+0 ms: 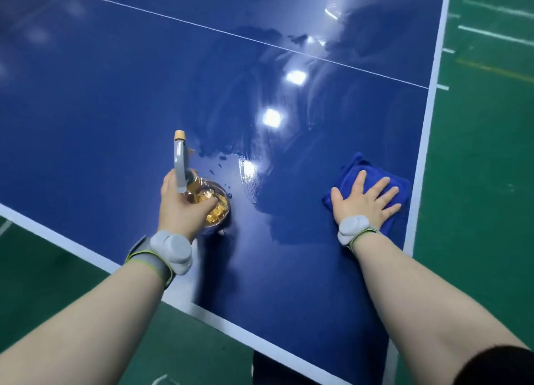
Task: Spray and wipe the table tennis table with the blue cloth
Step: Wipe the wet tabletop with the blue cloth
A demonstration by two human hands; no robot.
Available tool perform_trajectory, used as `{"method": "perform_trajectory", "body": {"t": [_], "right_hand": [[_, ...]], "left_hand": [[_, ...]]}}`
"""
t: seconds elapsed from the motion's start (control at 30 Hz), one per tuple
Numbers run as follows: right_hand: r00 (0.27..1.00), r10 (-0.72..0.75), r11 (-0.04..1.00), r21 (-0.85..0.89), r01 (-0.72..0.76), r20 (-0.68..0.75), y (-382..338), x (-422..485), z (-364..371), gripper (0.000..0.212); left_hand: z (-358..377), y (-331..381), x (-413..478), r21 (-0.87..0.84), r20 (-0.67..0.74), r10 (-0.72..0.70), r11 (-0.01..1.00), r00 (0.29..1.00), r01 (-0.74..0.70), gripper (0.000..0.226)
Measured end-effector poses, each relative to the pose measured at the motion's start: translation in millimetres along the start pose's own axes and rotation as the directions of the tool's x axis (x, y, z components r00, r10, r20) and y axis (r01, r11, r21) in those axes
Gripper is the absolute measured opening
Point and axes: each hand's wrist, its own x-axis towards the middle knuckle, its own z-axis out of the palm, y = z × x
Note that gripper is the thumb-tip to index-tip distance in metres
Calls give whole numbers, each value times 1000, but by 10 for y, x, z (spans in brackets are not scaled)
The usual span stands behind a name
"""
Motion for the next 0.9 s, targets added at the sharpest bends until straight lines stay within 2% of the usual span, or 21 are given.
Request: {"method": "perform_trajectory", "body": {"t": [0.13, 0.23, 0.33, 0.47, 0.53, 0.6, 0.73, 0.8, 0.9], "right_hand": [[983, -183, 983, -18, 183, 17, -452, -51, 22, 82], [939, -340, 937, -64, 342, 45, -741, -155, 64, 80], [895, -438, 890, -100, 445, 87, -848, -199, 81, 77], [882, -462, 881, -63, 469, 95, -742, -178, 58, 72], [898, -434, 897, -59, 438, 79, -634, -192, 61, 71], [930, -361, 929, -56, 365, 64, -473, -226, 64, 70], [996, -91, 996, -8, 91, 2, -20, -401, 72, 71], [998, 67, 998, 10, -67, 11, 240, -532, 97, 71], [958, 286, 956, 63, -285, 5, 511, -851, 163, 73]], "left_hand": [[-21, 62, 315, -22, -2, -32, 999, 999, 32, 29], [30, 139, 486, -100, -10, -85, 992, 996, 83, 21], [95, 218, 591, -127, -12, -64, 990, 998, 62, 33], [142, 309, 701, -141, 22, 2, 990, 1000, 2, 67], [153, 327, 751, -147, 38, 29, 989, 999, -23, 72], [159, 328, 794, -117, 55, 24, 993, 998, -18, 66], [89, 302, 784, -168, 126, 100, 983, 987, -78, 70], [41, 291, 777, -167, 166, 129, 981, 978, -101, 71], [-60, 214, 847, -125, 261, 136, 986, 956, -107, 60]]}}
